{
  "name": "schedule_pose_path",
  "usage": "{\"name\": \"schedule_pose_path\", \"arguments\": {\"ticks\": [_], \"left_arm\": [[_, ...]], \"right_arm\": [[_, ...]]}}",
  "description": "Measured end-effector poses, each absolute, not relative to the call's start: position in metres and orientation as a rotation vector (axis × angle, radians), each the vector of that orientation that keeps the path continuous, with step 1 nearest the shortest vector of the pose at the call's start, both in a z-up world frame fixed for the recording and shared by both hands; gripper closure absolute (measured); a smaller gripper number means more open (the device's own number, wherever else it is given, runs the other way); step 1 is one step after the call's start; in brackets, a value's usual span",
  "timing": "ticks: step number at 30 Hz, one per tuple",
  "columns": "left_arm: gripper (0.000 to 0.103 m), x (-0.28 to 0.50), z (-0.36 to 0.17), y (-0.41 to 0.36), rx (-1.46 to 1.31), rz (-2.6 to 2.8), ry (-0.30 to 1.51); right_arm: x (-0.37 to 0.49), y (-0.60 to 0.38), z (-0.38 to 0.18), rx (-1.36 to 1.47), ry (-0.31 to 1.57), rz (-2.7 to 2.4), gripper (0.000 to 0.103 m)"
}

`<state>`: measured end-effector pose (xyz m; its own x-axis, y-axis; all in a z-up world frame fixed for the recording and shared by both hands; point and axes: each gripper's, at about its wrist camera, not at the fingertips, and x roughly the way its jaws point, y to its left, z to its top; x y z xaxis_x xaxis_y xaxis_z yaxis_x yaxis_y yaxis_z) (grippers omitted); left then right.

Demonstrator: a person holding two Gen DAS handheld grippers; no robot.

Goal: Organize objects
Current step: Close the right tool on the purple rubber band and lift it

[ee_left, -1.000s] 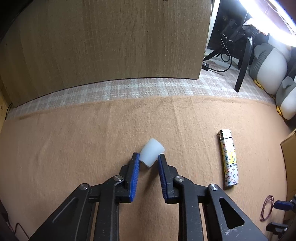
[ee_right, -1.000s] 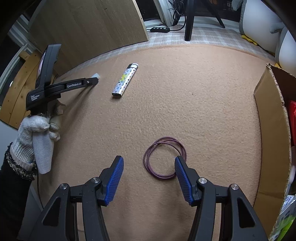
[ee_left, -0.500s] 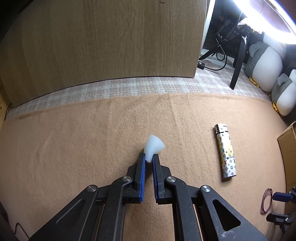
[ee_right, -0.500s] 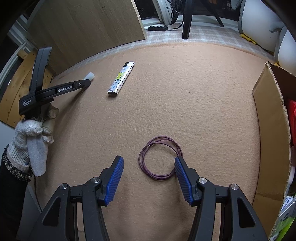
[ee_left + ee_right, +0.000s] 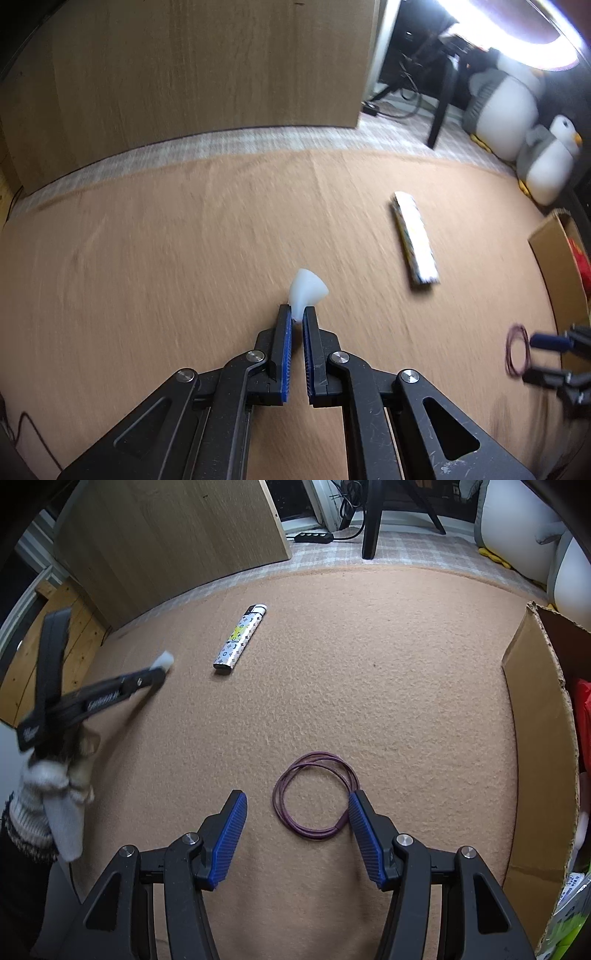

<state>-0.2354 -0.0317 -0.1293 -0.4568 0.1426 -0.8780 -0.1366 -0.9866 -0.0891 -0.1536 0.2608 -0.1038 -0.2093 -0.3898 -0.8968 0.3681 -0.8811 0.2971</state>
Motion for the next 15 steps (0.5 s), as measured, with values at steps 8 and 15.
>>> {"name": "schedule_pose_path", "arguments": {"ticks": [8, 15], "left_arm": [[0.097, -0.181, -0.129, -0.008, -1.529, 2.519, 0.012], [0.097, -0.147, -0.127, 0.017, -1.518, 2.474, 0.017]], "right_arm": [[-0.151, 0.266, -0.102, 1.554, 0.044, -2.212, 0.049], [-0.154, 0.254, -0.107, 1.560, 0.130, -2.157, 0.047]]}}
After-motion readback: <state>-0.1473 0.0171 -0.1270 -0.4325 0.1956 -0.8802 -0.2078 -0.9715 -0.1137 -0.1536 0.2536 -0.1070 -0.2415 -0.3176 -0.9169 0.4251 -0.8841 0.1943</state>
